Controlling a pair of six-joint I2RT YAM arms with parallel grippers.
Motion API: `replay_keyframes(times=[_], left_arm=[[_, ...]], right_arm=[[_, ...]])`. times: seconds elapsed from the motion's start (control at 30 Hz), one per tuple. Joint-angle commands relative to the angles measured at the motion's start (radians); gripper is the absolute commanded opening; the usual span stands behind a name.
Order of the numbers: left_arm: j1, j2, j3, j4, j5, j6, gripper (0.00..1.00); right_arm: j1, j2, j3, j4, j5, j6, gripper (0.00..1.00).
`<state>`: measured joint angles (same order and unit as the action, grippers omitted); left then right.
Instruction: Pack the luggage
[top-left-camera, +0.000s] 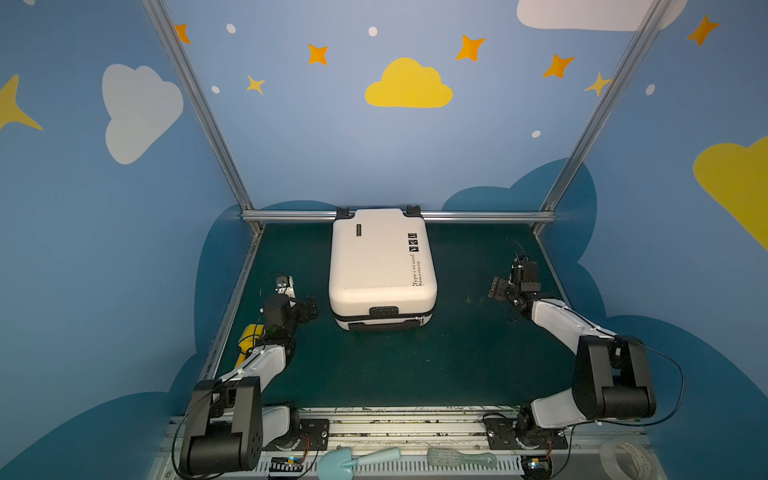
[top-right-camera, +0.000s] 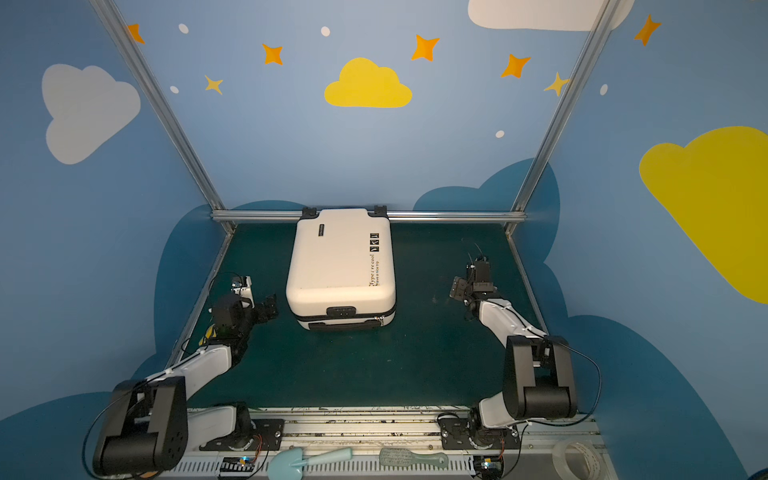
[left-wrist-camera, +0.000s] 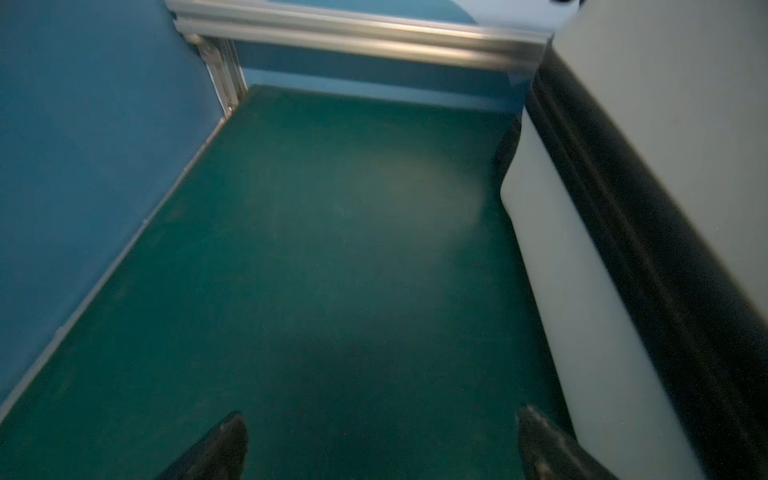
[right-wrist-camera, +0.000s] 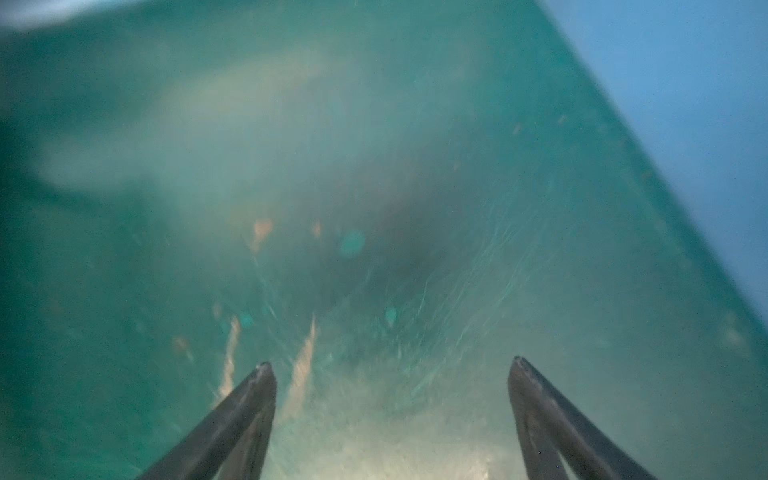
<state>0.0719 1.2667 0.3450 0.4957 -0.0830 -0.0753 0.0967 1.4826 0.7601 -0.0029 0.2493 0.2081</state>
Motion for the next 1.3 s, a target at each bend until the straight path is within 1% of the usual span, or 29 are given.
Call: replay_keyframes(times=[0.0, 0.07, 0.1, 0.13, 0.17, 0.2, 0.27, 0.3, 0.33, 0.37, 0.43, 0.47, 0.5, 0.53, 0.6, 0.67, 1.27], left_arm=[[-0.009, 0.023, 0.013, 0.136, 0.026, 0.056, 1.0], [-0.008, 0.055, 0.038, 0.132, 0.056, 0.055, 1.0], [-0.009, 0.065, 0.054, 0.105, 0.087, 0.07, 1.0], [-0.01, 0.075, 0.054, 0.125, 0.109, 0.071, 1.0], [-0.009, 0.08, 0.052, 0.137, 0.13, 0.072, 1.0], [-0.01, 0.091, 0.039, 0.168, 0.152, 0.076, 1.0], [-0.008, 0.139, 0.016, 0.262, 0.188, 0.076, 1.0], [-0.01, 0.167, 0.015, 0.288, 0.201, 0.081, 1.0], [-0.01, 0.187, 0.021, 0.298, 0.209, 0.085, 1.0], [-0.01, 0.211, 0.029, 0.299, 0.212, 0.089, 1.0], [-0.013, 0.265, 0.037, 0.345, 0.224, 0.075, 1.0], [-0.012, 0.292, 0.056, 0.349, 0.232, 0.08, 1.0], [-0.007, 0.292, 0.057, 0.346, 0.202, 0.054, 1.0], [-0.007, 0.287, 0.07, 0.314, 0.199, 0.049, 1.0], [-0.008, 0.266, 0.093, 0.226, 0.205, 0.082, 1.0], [-0.008, 0.272, 0.082, 0.266, 0.201, 0.069, 1.0], [-0.01, 0.269, 0.088, 0.245, 0.2, 0.077, 1.0]], right_arm=[[0.025, -0.005, -0.058, 0.195, 0.014, -0.102, 0.87], [0.026, -0.013, -0.057, 0.193, -0.001, -0.135, 0.87], [0.021, -0.01, -0.075, 0.226, -0.012, -0.142, 0.87], [0.014, -0.007, -0.106, 0.272, -0.037, -0.14, 0.87], [0.011, -0.016, -0.148, 0.341, -0.056, -0.184, 0.87], [0.003, -0.028, -0.174, 0.371, -0.078, -0.185, 0.87], [-0.024, -0.051, -0.231, 0.428, -0.138, -0.143, 0.87], [-0.032, -0.036, -0.296, 0.561, -0.159, -0.195, 0.87], [-0.033, -0.026, -0.333, 0.655, -0.144, -0.198, 0.87], [-0.037, -0.019, -0.335, 0.681, -0.134, -0.188, 0.87], [-0.039, -0.022, -0.288, 0.581, -0.144, -0.185, 0.87], [-0.044, -0.019, -0.249, 0.5, -0.146, -0.15, 0.87], [-0.049, -0.024, -0.232, 0.454, -0.154, -0.129, 0.88], [-0.049, -0.022, -0.24, 0.475, -0.156, -0.139, 0.88], [-0.05, -0.023, -0.234, 0.463, -0.154, -0.133, 0.88], [-0.048, -0.029, -0.234, 0.455, -0.148, -0.126, 0.88], [-0.051, -0.024, -0.226, 0.443, -0.156, -0.123, 0.88]])
